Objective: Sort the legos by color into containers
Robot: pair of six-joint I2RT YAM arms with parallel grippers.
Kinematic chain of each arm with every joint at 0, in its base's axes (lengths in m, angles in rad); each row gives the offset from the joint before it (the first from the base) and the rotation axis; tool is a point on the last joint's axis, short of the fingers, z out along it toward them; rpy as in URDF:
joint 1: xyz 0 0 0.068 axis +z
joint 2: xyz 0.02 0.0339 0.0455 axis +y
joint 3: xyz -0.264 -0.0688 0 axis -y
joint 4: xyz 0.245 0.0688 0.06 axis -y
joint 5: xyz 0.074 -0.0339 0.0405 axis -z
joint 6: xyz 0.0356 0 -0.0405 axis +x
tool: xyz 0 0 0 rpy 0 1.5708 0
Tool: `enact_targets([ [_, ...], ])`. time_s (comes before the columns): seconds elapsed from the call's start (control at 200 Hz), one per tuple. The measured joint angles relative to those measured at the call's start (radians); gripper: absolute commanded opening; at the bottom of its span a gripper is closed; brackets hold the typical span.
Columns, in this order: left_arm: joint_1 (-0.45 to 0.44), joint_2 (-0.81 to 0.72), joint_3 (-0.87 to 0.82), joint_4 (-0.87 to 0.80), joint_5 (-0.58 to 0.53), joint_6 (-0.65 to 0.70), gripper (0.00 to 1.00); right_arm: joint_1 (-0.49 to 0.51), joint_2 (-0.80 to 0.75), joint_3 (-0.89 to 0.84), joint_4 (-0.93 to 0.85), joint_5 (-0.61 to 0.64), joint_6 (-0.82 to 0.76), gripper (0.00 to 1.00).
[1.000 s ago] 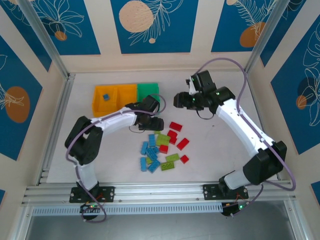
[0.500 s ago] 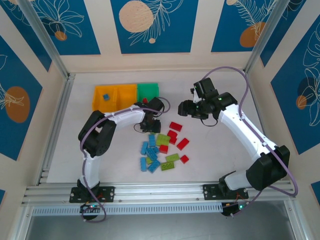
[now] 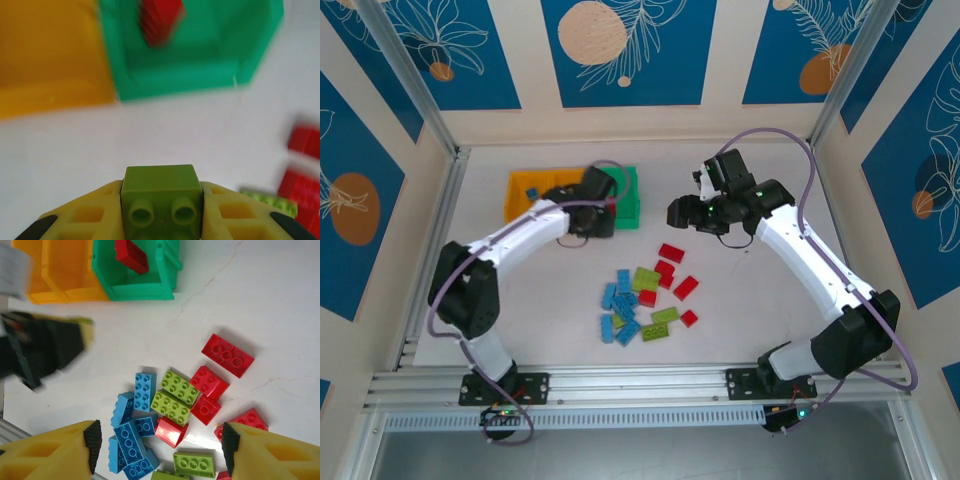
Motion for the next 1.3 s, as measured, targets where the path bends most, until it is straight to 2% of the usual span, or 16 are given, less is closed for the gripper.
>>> enact_targets([
  [0.095, 0.113, 0.024, 0.074, 0.031, -0.002, 0.003, 0.31, 0.000, 0.000, 0.000, 0.004, -0.001, 0.005, 0.68],
  [0.23, 0.208, 0.148, 0.196, 0.060, 0.006, 0.010, 0.34, 0.000, 0.005, -0.007, 0.006, -0.004, 0.005, 0.67],
  [0.325, 0.219, 0.254, 0.292, 0.059, 0.005, 0.020, 0.38, 0.000, 0.008, -0.019, 0.010, -0.004, 0.006, 0.67],
  [0.47, 0.220, 0.343, 0.370, 0.044, 0.006, 0.029, 0.56, -0.002, 0.009, -0.023, 0.008, -0.003, 0.006, 0.67],
  [0.705, 0.222, 0.322, 0.375, 0.015, 0.014, 0.034, 0.55, -0.020, 0.010, -0.068, 0.021, 0.006, 0.005, 0.68],
  [0.81, 0.222, 0.219, 0.306, 0.026, 0.061, 0.033, 0.56, -0.021, 0.037, -0.102, 0.023, 0.031, 0.000, 0.68],
  [0.97, 0.216, -0.084, 0.125, 0.081, 0.165, 0.046, 0.56, -0.016, 0.171, -0.105, 0.020, 0.061, -0.008, 0.69],
  [1.075, 0.203, -0.275, 0.027, 0.125, 0.228, 0.121, 0.59, 0.005, 0.282, -0.102, 0.022, 0.084, -0.041, 0.74],
  [1.19, 0.175, -0.439, -0.087, 0.141, 0.296, 0.265, 0.70, 0.035, 0.415, -0.053, 0.017, 0.106, -0.106, 0.80],
  [1.3, 0.166, -0.544, -0.207, 0.132, 0.367, 0.391, 0.88, 0.047, 0.510, 0.004, 0.021, 0.109, -0.166, 0.81],
])
